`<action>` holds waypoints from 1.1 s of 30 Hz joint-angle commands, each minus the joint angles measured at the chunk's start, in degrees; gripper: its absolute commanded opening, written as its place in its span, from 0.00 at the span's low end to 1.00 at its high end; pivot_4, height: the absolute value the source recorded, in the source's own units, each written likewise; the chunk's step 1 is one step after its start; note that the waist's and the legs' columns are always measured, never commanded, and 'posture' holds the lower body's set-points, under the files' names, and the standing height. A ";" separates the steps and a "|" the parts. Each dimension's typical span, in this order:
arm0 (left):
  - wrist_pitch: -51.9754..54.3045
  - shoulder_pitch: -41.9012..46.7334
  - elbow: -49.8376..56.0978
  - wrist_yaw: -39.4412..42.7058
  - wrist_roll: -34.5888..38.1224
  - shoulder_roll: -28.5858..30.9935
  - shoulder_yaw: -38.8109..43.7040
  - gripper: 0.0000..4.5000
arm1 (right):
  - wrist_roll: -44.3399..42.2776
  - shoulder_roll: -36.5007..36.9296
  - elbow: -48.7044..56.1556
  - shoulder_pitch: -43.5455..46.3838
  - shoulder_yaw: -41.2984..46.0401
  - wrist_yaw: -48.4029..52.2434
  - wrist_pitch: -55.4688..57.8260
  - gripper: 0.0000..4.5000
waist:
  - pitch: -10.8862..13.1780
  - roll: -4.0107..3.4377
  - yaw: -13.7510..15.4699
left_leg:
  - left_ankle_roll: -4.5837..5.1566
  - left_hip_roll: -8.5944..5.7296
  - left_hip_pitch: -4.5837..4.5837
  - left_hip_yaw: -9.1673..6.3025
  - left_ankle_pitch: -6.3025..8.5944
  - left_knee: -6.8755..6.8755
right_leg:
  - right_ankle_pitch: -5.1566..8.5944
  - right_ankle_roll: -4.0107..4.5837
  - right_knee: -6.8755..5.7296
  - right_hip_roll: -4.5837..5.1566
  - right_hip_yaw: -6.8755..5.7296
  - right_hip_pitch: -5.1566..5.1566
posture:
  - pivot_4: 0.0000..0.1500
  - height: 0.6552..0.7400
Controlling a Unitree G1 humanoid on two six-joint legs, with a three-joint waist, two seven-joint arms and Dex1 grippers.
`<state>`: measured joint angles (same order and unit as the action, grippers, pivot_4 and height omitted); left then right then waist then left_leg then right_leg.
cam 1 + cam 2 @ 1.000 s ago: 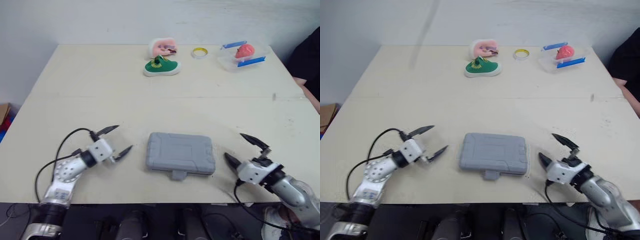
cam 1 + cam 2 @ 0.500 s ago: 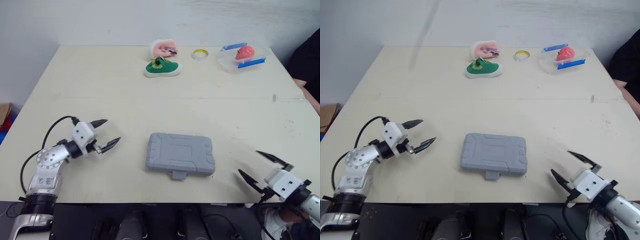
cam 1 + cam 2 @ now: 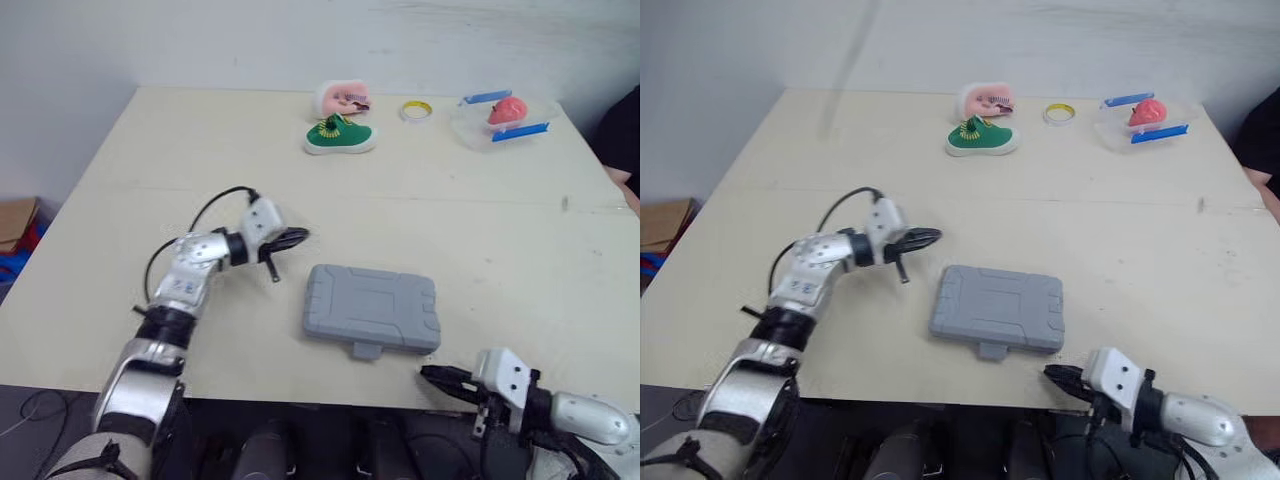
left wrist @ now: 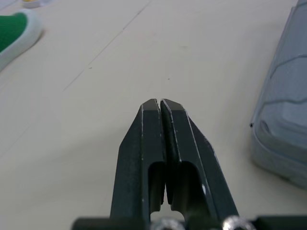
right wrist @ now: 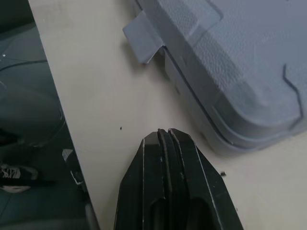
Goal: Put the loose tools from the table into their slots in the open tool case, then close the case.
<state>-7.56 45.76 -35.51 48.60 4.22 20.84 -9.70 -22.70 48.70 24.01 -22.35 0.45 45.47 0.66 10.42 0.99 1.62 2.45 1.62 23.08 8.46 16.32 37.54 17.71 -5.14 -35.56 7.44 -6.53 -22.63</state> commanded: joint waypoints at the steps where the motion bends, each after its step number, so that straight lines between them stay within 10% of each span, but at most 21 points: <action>1: -0.27 2.60 -3.55 1.14 -1.39 -1.61 -0.93 0.01 | 2.57 -0.74 -0.34 0.50 -0.55 1.11 -0.09 0.00 | 0.00 0.00 -0.30 | 0.01 0.00 0.04 0.02 0.00 0.06 | 0.00 -0.01 -0.01 -0.01 -0.04 -0.02 | 1.00 1.00; 16: -7.43 1.13 -9.03 10.92 -1.84 -0.16 -1.08 0.01 | 10.67 -4.02 -18.01 16.93 -1.54 3.36 -4.14 0.00 | 0.05 0.09 -0.94 | 0.13 0.07 0.04 -0.05 0.09 0.45 | -0.04 -0.05 -0.21 0.01 -0.19 0.06 | 1.00 1.00; 33: 12.53 -22.07 25.43 4.46 0.37 3.32 1.40 0.01 | 19.36 -11.77 -43.26 41.99 -6.71 3.53 -11.01 0.00 | 0.03 0.07 -2.36 | 0.11 0.06 0.00 -0.06 0.07 0.57 | -0.04 -0.06 -0.37 0.07 0.03 0.10 | 1.00 1.00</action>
<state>4.37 24.95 -12.56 55.47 5.07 24.08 -9.14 -5.03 36.90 -17.46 20.40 -5.95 49.25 -10.33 10.46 1.06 -0.74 2.56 1.68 23.07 8.40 16.40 38.10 17.66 -5.21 -35.93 7.52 -6.48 -22.51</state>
